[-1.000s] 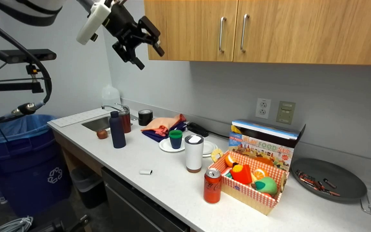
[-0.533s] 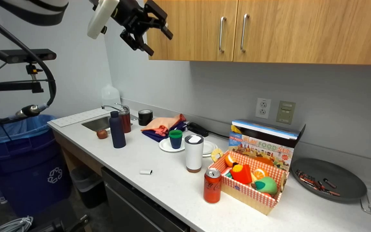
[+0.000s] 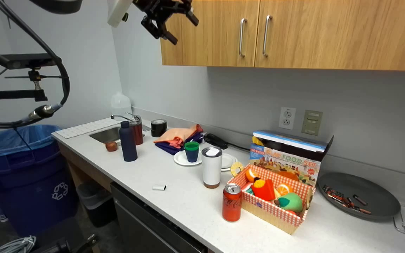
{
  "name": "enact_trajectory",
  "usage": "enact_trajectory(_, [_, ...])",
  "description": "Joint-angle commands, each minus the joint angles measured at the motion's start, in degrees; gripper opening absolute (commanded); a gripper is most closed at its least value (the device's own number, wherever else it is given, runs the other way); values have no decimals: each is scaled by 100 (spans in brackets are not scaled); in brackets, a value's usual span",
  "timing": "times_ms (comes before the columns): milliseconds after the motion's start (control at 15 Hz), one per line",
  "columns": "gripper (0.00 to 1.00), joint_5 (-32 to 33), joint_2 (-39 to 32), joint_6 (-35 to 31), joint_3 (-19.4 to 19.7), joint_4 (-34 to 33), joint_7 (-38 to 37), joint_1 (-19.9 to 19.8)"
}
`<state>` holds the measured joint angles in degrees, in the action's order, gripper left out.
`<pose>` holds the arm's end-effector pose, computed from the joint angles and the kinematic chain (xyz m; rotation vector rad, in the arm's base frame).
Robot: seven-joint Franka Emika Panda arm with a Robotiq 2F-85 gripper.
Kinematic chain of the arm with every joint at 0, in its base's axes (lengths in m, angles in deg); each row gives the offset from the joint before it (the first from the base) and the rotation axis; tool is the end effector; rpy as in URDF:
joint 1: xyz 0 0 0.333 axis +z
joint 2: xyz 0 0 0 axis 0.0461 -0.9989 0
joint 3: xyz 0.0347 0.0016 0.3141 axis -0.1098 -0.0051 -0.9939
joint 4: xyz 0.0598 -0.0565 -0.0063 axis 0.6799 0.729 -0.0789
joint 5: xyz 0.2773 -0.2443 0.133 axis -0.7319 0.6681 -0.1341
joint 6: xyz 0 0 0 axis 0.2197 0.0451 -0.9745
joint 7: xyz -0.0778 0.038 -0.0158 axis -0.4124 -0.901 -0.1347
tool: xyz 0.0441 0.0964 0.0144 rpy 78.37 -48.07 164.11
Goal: Open the first overhead cabinet door from the left
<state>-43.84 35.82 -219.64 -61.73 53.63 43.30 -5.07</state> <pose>0.4328 0.1351 0.6210 2.4834 0.4000 1.1208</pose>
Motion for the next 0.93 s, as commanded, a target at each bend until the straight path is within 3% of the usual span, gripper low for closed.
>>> enact_trajectory(0, [100,-88,-663,-150,63,-981,18,-212])
enact_trajectory(267, [100,-730,-1284,-68,396,-1676,213,-18])
enact_trajectory(867, [100,-1755,-2113,-171,925,-2293,755,144])
